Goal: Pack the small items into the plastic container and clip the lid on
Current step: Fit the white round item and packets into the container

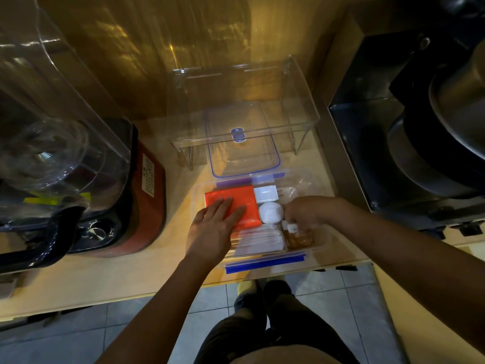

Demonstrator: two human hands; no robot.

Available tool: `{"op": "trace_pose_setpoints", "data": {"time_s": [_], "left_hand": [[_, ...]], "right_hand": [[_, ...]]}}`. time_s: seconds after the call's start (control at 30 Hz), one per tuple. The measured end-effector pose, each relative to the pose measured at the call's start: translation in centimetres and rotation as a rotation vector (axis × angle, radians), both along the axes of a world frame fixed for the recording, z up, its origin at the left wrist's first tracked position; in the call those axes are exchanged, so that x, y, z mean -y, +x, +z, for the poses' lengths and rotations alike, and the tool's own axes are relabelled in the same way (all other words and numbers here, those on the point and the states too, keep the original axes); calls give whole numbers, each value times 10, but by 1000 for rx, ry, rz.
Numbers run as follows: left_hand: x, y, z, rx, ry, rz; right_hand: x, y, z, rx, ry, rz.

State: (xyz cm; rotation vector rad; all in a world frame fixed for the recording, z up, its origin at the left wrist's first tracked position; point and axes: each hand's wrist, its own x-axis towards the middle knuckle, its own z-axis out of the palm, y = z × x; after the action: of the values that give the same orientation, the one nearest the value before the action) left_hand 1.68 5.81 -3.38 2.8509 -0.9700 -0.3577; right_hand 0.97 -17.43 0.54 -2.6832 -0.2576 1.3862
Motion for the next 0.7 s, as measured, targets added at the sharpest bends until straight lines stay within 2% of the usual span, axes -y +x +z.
{"op": "trace_pose_setpoints", "data": {"time_s": [0.17,0.3,0.43,0.57,0.7], "left_hand": [[0,-1,1,-12,-4,2],[1,1,1,-7,3,-2],[0,1,0,4,8,-1],[0,1,-1,5,18,-9],[1,1,-1,6,16,-13]], "right_hand": [[-9,-10,-19,234,-186,121],[-6,-11,-24,384,-236,165],[-1,-10,-7,386,-128,117],[17,2,28,562,111,-99],[34,2,39,558,74,-149]]}}
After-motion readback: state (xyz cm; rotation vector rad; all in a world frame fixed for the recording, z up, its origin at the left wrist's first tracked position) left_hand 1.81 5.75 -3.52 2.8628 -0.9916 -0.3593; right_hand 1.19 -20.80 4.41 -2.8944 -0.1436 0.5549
